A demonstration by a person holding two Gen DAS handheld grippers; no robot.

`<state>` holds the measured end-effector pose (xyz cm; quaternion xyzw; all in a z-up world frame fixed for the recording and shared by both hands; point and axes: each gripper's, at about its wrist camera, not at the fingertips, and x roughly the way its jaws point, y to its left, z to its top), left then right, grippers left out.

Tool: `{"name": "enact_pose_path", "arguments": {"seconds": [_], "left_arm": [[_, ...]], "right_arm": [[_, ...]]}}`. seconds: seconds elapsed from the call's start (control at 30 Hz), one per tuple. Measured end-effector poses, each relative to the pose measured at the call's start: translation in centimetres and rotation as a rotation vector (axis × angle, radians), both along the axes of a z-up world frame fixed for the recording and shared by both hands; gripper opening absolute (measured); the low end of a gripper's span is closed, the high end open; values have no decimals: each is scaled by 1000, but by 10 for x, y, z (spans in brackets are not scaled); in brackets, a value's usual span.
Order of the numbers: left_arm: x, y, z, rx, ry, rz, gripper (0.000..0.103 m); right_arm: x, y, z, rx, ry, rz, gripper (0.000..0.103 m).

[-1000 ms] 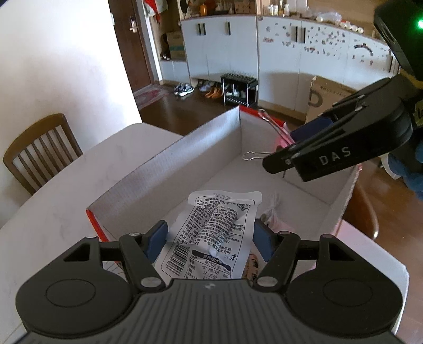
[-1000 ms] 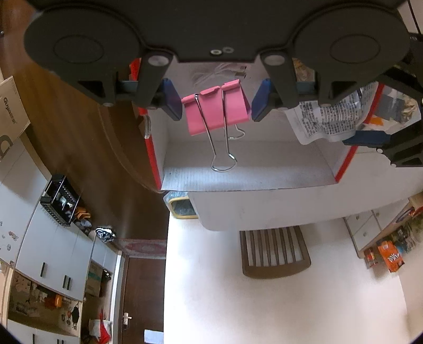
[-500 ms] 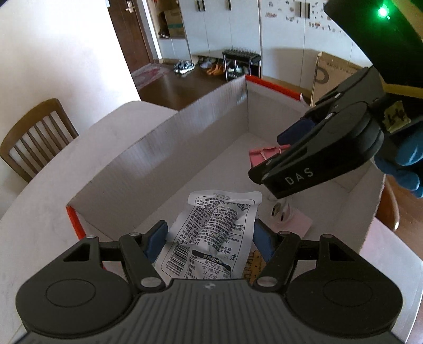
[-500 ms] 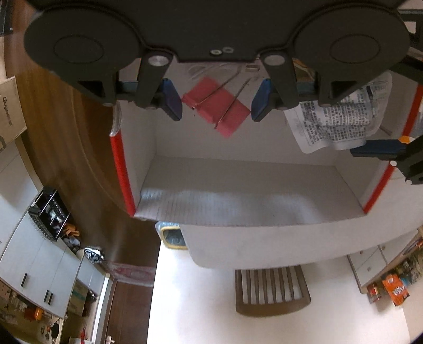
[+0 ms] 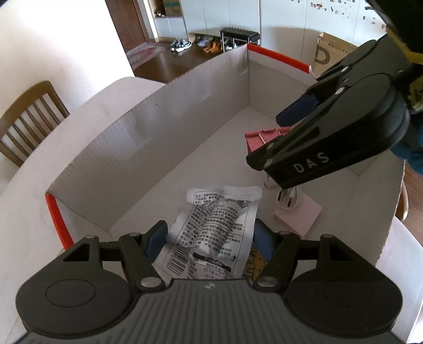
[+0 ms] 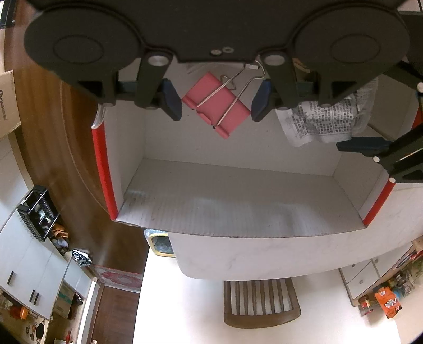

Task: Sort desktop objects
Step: 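Open both tools to drop the wrapper and clip inside the box, then withdraw both tools from the box back toward the item pile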

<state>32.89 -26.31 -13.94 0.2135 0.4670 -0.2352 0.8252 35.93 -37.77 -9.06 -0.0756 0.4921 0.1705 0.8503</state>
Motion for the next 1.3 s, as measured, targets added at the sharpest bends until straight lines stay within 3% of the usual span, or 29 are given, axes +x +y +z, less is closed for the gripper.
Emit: {"name": "enact_pose_path", "arguments": {"seconds": [0.33,0.43,0.57,0.67,1.3], "left_arm": [[5,4,2,-8,40,12,72],[2,3,6,-22,31,14,77],[-2,3,12,-38,12,21,78],[-7,6,20,-64,1,24,79],[-60,54,74,-260,-127,71,79]], "right_arm": [[-7,-7,11,32,-8,6,63],[-11,-10,19,48,-17,7,63],[-18,-14,28,71,-25,12,65],[-25,-17,34,88,-42,13,71],[-85,-24,89,186,-154,40,75]]}}
